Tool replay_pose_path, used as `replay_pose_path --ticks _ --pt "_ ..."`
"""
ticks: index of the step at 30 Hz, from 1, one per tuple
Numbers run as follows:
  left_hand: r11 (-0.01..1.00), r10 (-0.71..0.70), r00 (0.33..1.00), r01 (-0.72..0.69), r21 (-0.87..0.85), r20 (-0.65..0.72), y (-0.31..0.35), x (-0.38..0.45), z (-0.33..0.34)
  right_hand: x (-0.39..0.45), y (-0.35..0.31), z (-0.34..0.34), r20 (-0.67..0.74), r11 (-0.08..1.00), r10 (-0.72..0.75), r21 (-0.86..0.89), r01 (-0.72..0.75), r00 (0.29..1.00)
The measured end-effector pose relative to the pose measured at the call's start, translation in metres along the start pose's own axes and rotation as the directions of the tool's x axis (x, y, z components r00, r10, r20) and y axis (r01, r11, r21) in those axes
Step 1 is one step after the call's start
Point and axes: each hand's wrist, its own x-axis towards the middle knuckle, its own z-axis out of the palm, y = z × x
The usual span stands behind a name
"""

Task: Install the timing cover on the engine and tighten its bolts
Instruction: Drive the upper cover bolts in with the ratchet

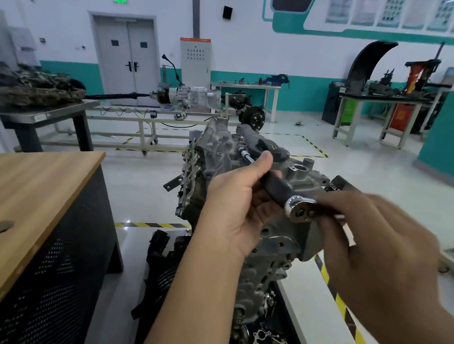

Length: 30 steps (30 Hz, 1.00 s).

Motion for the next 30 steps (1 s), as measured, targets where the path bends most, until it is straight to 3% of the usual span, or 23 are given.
replay_pose_path --ticks 2,3,4,5,8,10,12,14,15,16,17,18,19,21,22,24,25,27,30 --pt "0.996 -0.063 0.994 0.069 -0.056 0.093 0.0 -0.004 -0.006 -0.015 -0.011 0.005 0.127 0.945 0.232 0.207 -0.255 0.964" --pt "0.993 -0.079 0.988 0.09 -0.079 0.133 0.0 -0.007 -0.007 -0.023 -0.018 0.01 0.227 0.846 0.355 0.336 -0.415 0.907" --pt "0.991 -0.082 0.985 0.097 -0.094 0.154 -0.001 -0.008 -0.01 -0.031 -0.024 0.015 0.311 0.753 0.423 0.402 -0.521 0.851" --pt "0.99 -0.077 0.985 0.094 -0.105 0.156 -0.002 -0.009 -0.012 -0.035 -0.026 0.018 0.344 0.732 0.423 0.415 -0.54 0.838" --pt "0.992 -0.044 0.993 0.056 -0.111 0.107 -0.005 -0.011 -0.016 -0.025 -0.017 0.012 0.113 0.981 0.139 0.117 -0.152 0.984" --pt "0.993 -0.036 0.997 0.043 -0.109 0.063 -0.004 -0.011 -0.016 -0.009 -0.004 0.005 -0.033 0.998 -0.051 -0.033 0.05 0.998" --pt "0.991 -0.037 0.998 0.043 -0.129 0.048 -0.002 -0.01 -0.014 -0.004 -0.003 0.004 -0.069 0.998 -0.027 -0.063 0.023 0.997" --pt "0.986 -0.041 0.998 0.049 -0.162 0.053 0.0 -0.01 -0.009 -0.014 -0.018 0.006 0.005 0.992 0.118 0.033 -0.118 0.993" --pt "0.982 -0.048 0.997 0.059 -0.179 0.065 -0.001 -0.009 -0.006 -0.022 -0.029 0.01 0.074 0.965 0.214 0.141 -0.223 0.974" --pt "0.979 -0.057 0.996 0.069 -0.191 0.071 -0.004 -0.008 -0.003 -0.032 -0.038 0.017 0.176 0.867 0.346 0.317 -0.385 0.922" --pt "0.978 -0.065 0.996 0.076 -0.196 0.066 -0.006 -0.008 -0.001 -0.041 -0.045 0.024 0.295 0.676 0.457 0.498 -0.543 0.839" --pt "0.977 -0.066 0.996 0.075 -0.197 0.054 -0.009 -0.007 0.001 -0.048 -0.049 0.029 0.38 0.519 0.519 0.572 -0.635 0.766" --pt "0.979 -0.06 0.997 0.067 -0.193 0.044 -0.011 -0.007 0.002 -0.048 -0.048 0.031 0.383 0.516 0.516 0.575 -0.635 0.766" --pt "0.982 -0.038 0.999 0.042 -0.185 0.026 -0.012 -0.006 0.004 -0.035 -0.031 0.025 0.186 0.856 0.329 0.356 -0.376 0.926" --pt "0.983 -0.029 0.999 0.031 -0.182 0.016 -0.012 -0.006 0.004 -0.024 -0.021 0.018 0.07 0.961 0.197 0.185 -0.207 0.978" --pt "0.981 -0.024 1.0 0.024 -0.194 0.002 -0.013 -0.006 0.005 -0.005 0.001 0.004 -0.045 0.999 -0.035 -0.027 0.034 0.998" --pt "0.979 -0.029 1.0 0.029 -0.203 0.0 -0.012 -0.007 0.006 -0.001 0.01 0.0 -0.062 0.995 -0.072 -0.077 0.067 0.995" --pt "0.974 -0.051 0.999 0.045 -0.221 -0.019 -0.012 -0.006 0.011 -0.01 0.01 -0.002 -0.048 0.997 0.013 -0.077 -0.016 0.999" --pt "0.966 -0.097 0.99 0.07 -0.248 -0.099 -0.012 -0.002 0.013 -0.041 -0.009 0.008 0.135 0.963 0.216 0.136 -0.234 0.967"
